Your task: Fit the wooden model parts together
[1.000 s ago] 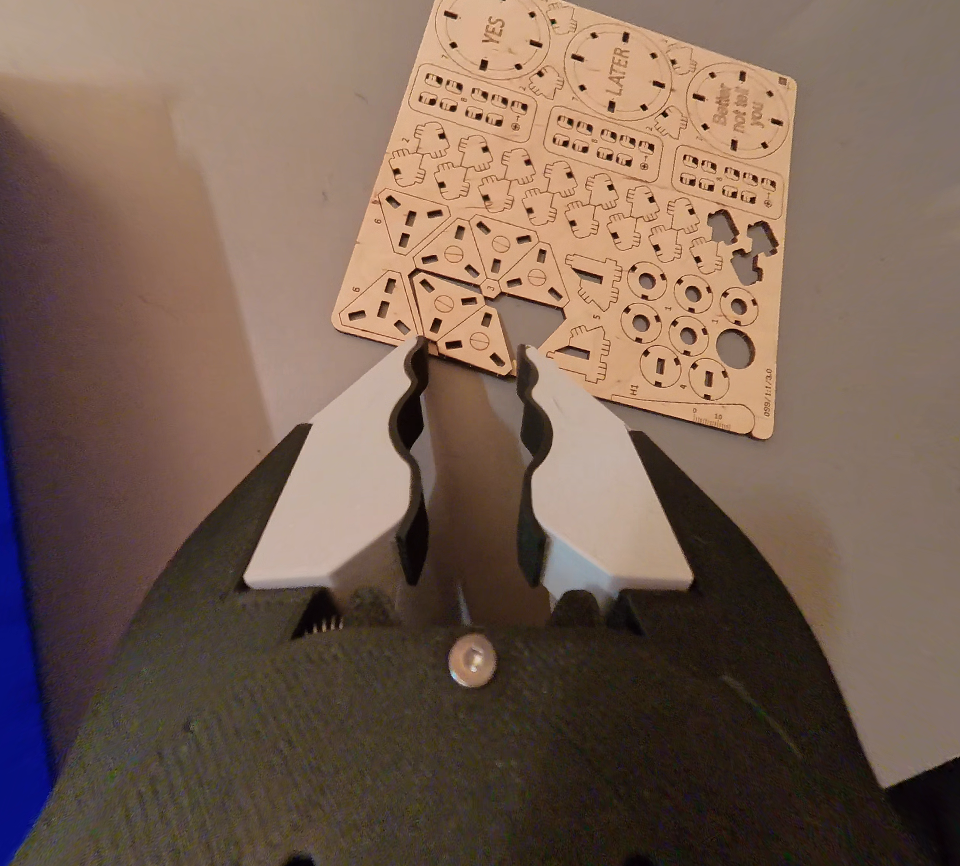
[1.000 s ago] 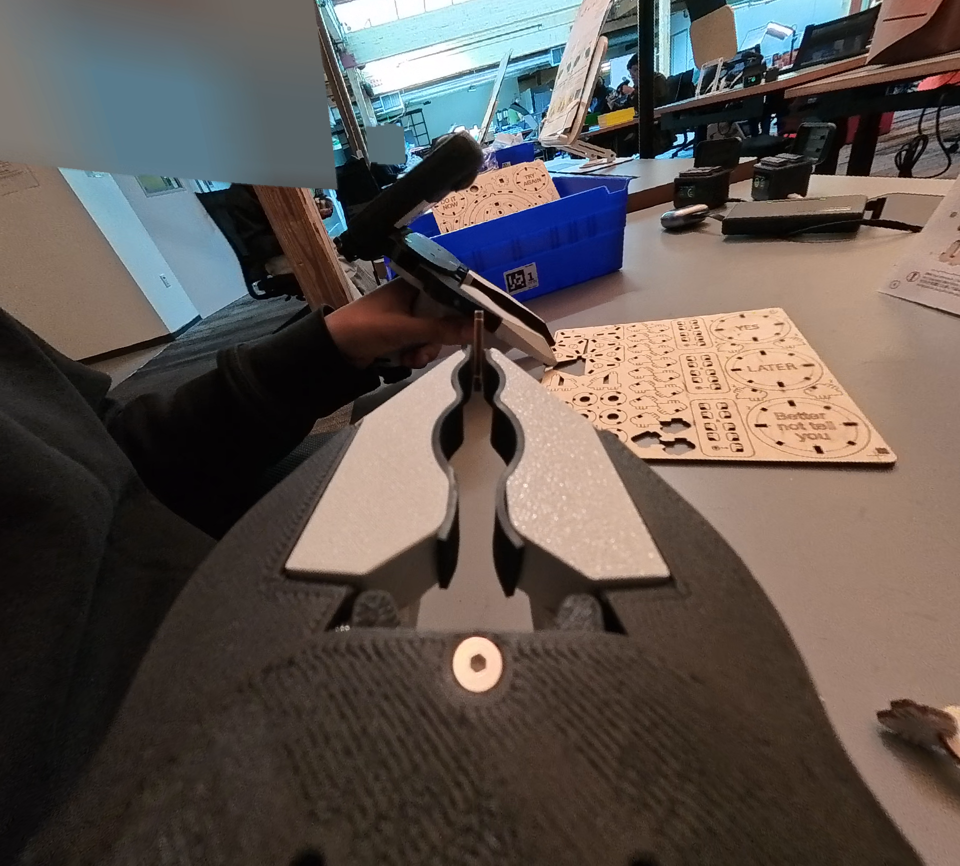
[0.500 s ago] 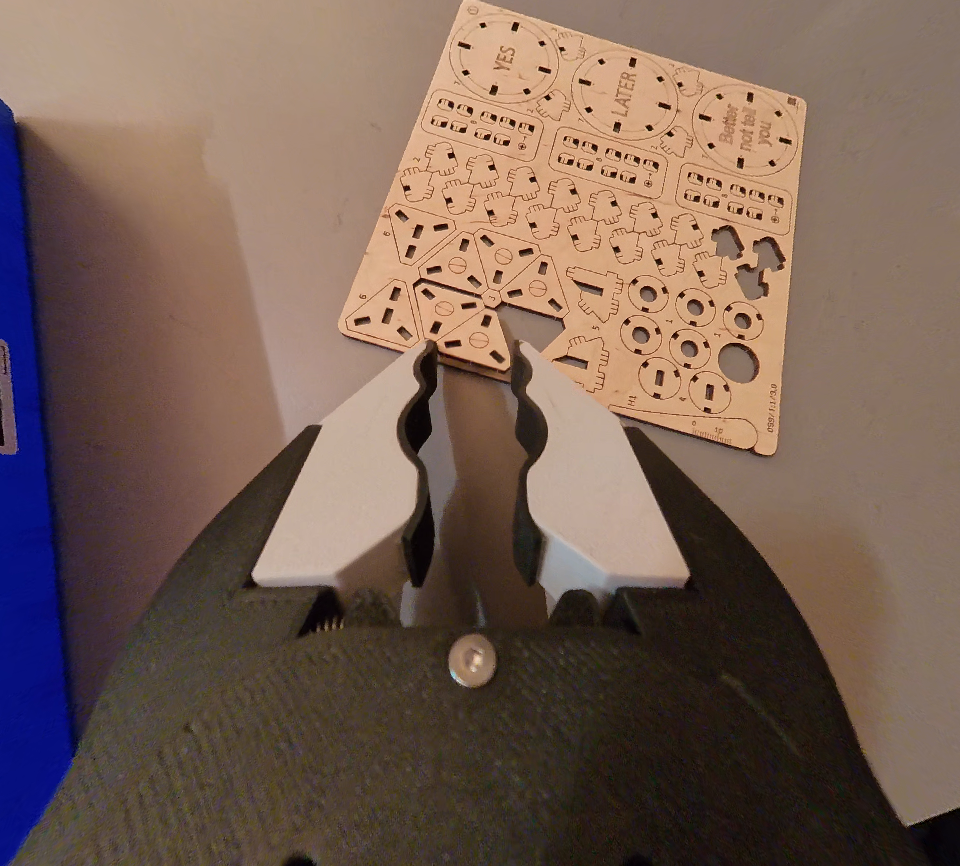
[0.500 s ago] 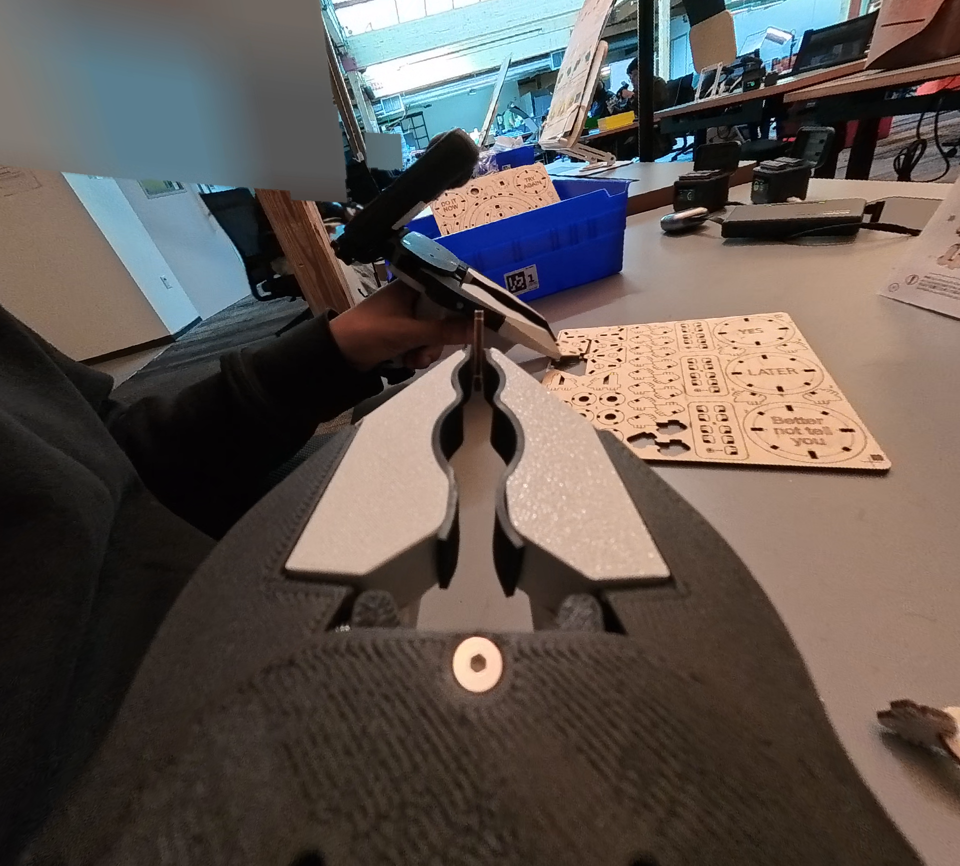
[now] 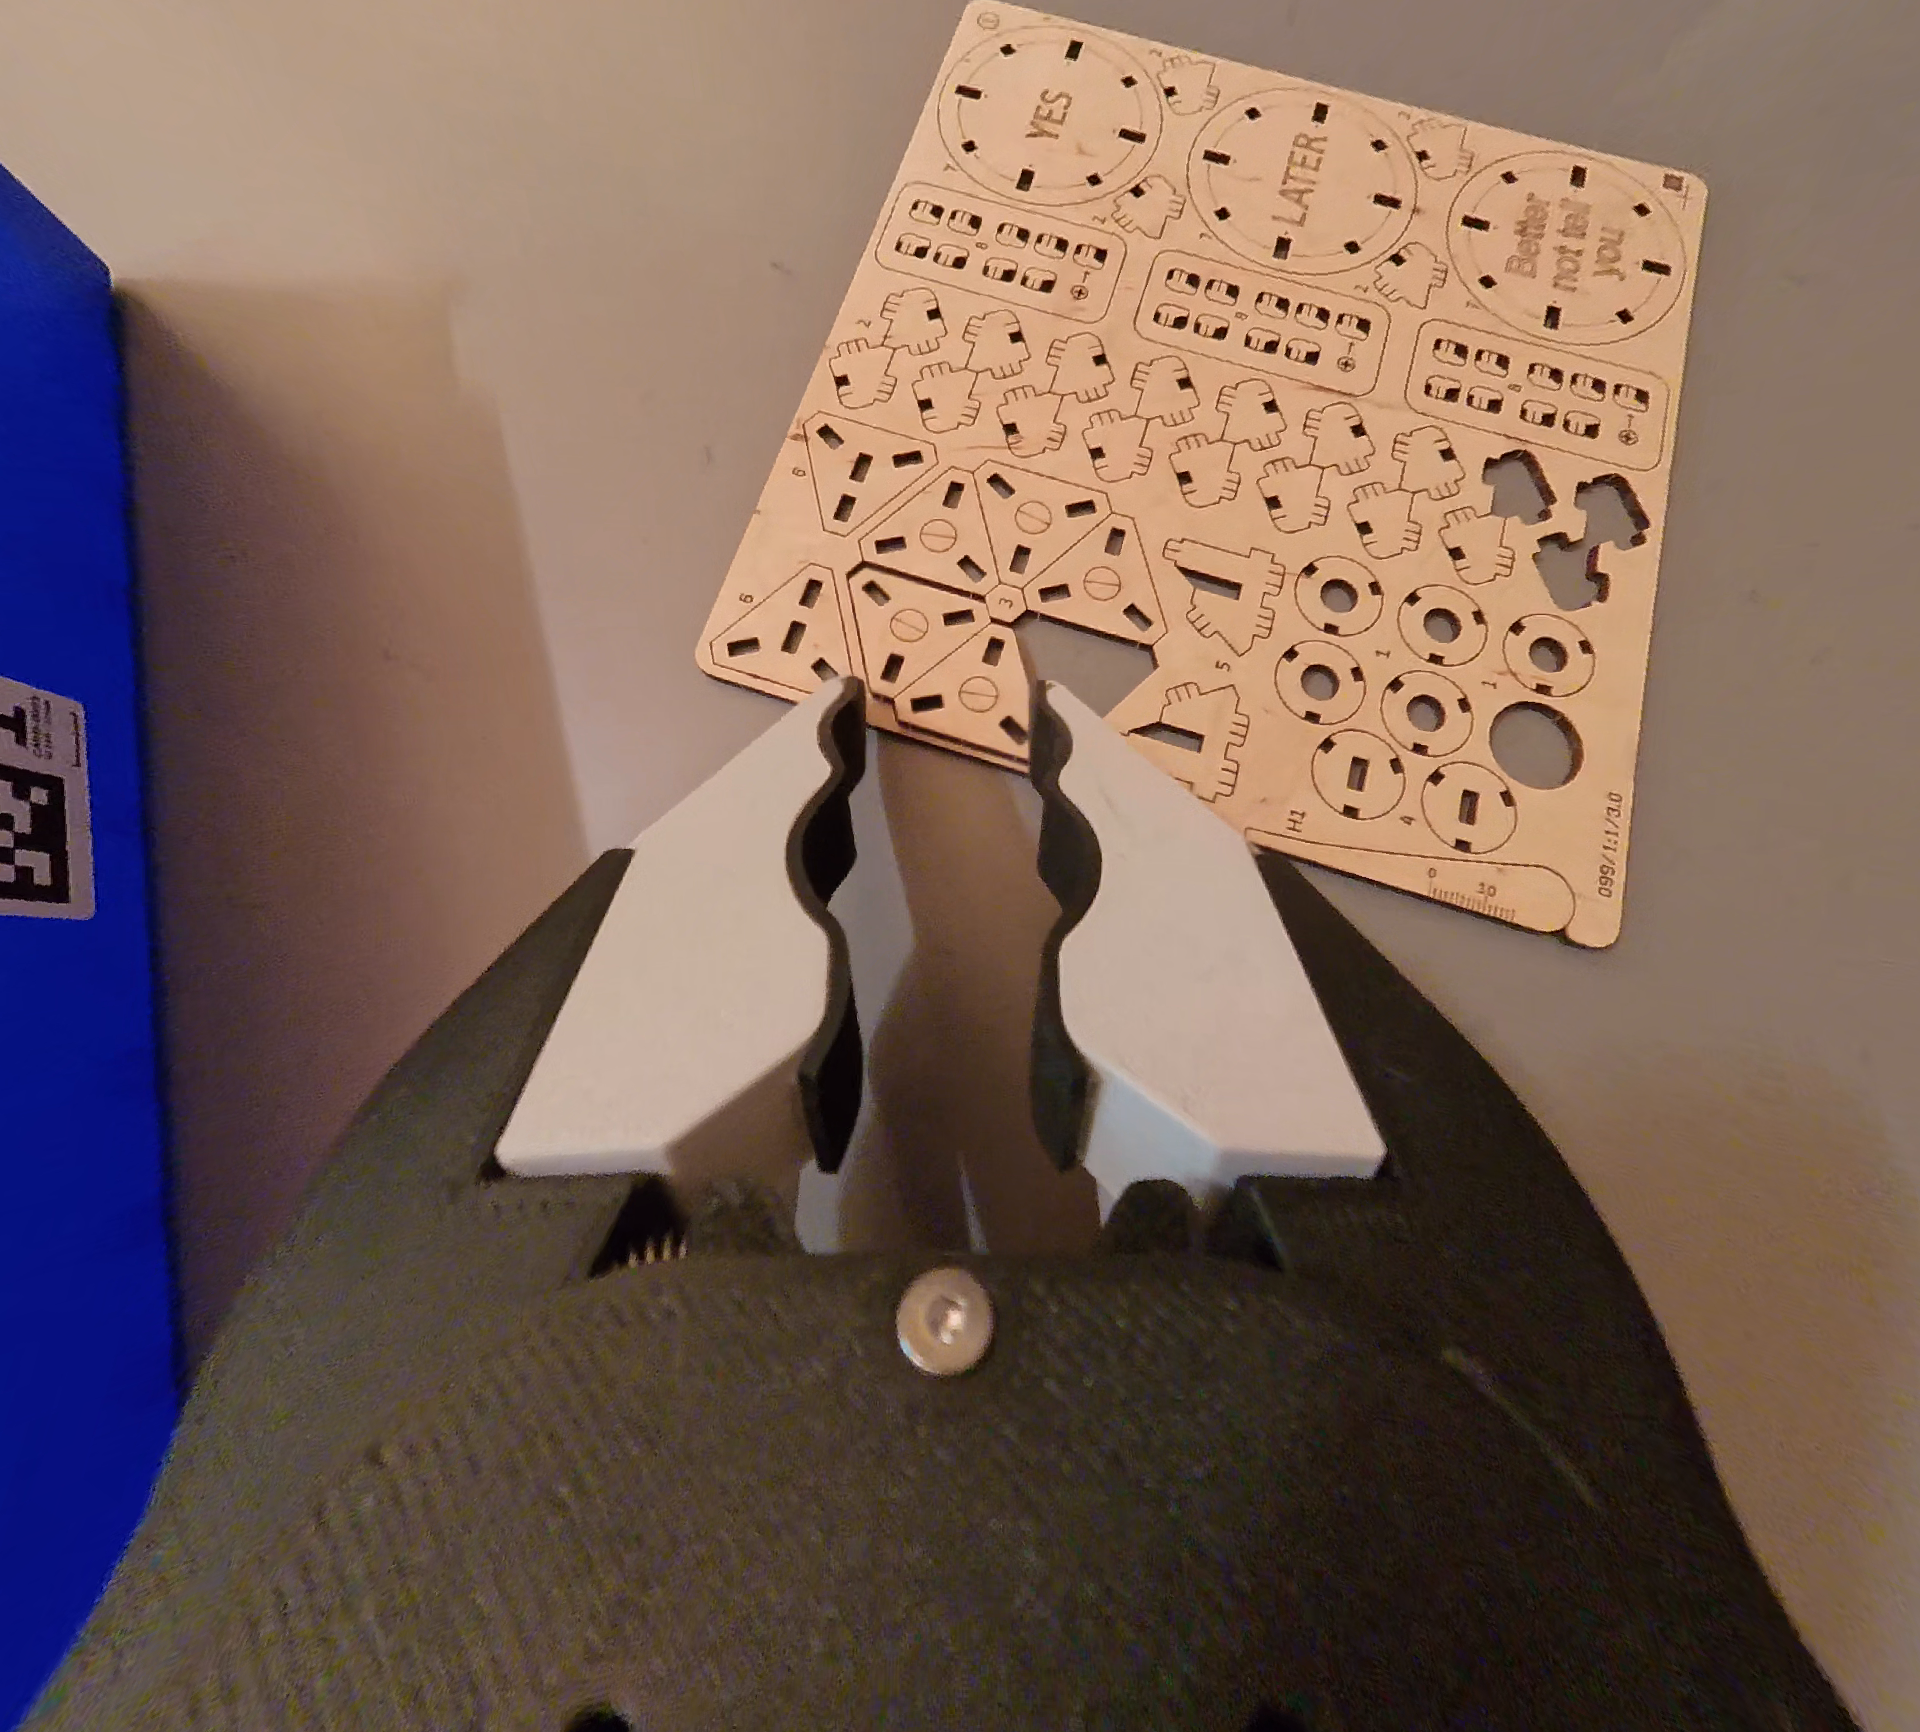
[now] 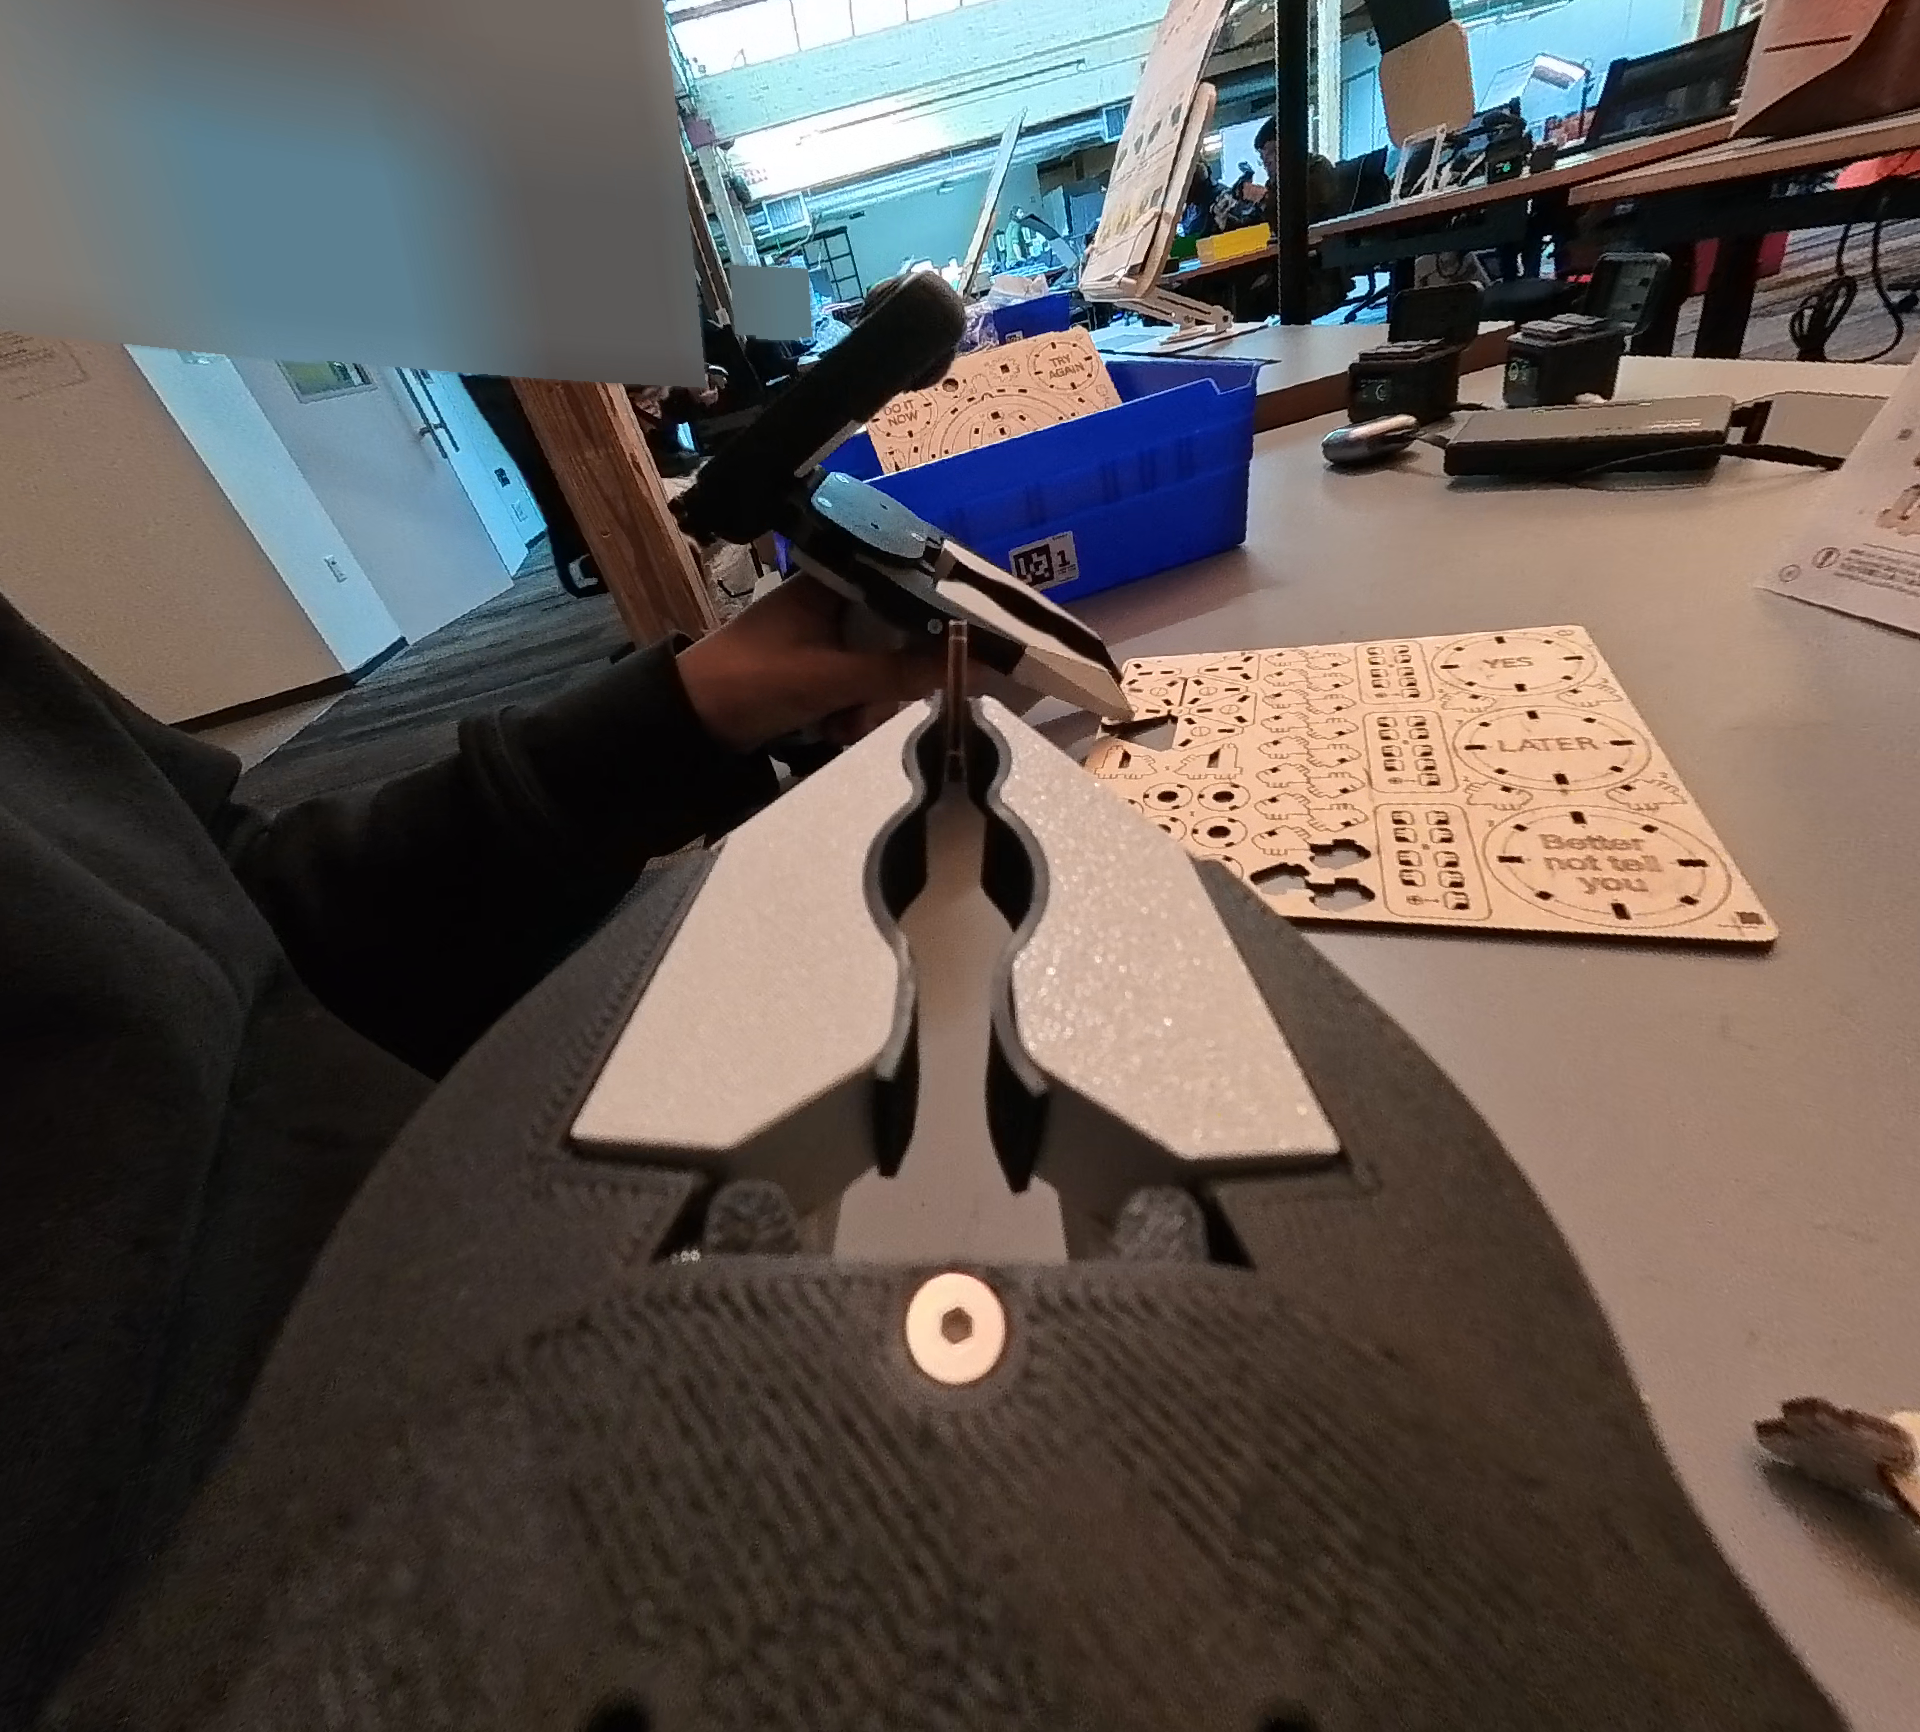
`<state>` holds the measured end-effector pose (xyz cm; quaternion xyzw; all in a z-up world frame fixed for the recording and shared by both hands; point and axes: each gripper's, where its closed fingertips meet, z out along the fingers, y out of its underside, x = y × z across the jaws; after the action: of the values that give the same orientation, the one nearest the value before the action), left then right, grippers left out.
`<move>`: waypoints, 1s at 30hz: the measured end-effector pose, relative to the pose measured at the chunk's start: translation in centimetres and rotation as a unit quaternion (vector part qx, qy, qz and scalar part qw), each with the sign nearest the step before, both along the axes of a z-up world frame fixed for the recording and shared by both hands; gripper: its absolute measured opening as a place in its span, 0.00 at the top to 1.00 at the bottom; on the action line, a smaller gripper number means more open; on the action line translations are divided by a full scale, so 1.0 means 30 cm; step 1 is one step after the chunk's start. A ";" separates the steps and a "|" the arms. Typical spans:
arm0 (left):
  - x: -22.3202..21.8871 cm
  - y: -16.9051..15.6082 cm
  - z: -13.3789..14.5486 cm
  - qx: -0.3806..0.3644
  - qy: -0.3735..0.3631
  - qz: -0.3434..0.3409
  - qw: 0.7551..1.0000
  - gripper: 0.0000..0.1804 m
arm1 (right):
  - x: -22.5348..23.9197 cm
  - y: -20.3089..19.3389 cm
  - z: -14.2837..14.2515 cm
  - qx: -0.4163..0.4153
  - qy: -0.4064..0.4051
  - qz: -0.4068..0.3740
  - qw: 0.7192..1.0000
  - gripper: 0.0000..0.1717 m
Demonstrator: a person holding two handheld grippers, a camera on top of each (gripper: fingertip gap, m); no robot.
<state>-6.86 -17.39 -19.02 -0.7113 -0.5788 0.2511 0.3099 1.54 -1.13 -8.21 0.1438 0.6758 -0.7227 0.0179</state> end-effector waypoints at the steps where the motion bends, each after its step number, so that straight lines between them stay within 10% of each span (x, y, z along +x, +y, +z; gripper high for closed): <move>1: 0.000 0.004 0.004 0.000 0.002 -0.003 1.000 0.82 | -0.001 0.000 0.000 0.000 0.000 0.000 1.000 1.00; 30: 0.045 0.001 -0.004 0.065 -0.035 -0.032 0.997 0.95 | 0.004 0.001 0.004 -0.006 -0.002 0.003 1.000 1.00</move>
<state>-5.50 -17.37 -19.14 -0.7163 -0.5814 0.1775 0.3427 1.65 -1.11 -8.08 0.1437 0.6714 -0.7266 0.0223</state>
